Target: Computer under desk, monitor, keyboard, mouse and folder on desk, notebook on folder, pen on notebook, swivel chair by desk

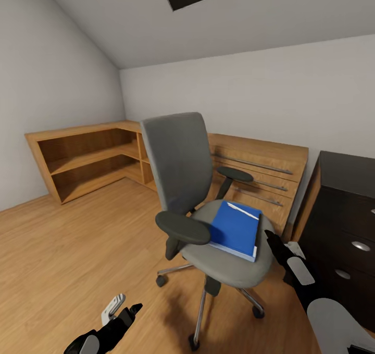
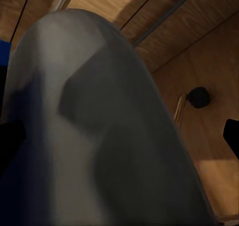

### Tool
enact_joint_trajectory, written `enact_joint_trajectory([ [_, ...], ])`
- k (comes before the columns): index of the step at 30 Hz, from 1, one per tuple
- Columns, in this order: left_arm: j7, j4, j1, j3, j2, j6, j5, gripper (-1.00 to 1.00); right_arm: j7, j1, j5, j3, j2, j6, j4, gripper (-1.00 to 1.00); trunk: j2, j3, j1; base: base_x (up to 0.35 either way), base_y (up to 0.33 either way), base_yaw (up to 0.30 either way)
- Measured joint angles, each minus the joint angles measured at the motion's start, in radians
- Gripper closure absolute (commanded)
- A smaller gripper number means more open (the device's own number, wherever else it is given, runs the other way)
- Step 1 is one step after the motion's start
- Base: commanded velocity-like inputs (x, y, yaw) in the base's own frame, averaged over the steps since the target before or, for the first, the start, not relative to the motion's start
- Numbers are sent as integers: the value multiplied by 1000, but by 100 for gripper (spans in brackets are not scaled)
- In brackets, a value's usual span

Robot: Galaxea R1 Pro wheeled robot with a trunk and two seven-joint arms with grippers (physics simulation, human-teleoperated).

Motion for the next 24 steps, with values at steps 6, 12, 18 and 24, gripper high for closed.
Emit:
enact_joint_trajectory([
  [6, 0, 0, 0, 1, 0, 0, -1, -100, 0, 0, 2, -1, 0, 0, 0, -100, 0, 0, 0, 74, 77, 0],
  [12, 0, -1, 0, -1, 0, 0, -1, -100, 0, 0, 3, -1, -1, 0, 0, -100, 0, 0, 0, 179, 198, 0],
  [18, -1, 0, 0, -2, 0, 0, -1, -100, 0, 0, 0, 0, 0, 0, 0, -100, 0, 0, 0, 65, 68, 0],
  [24, -1, 0, 0, -2, 0, 0, -1, -100, 0, 0, 4, -2, -1, 0, 0, -100, 0, 0, 0, 61, 28, 0],
])
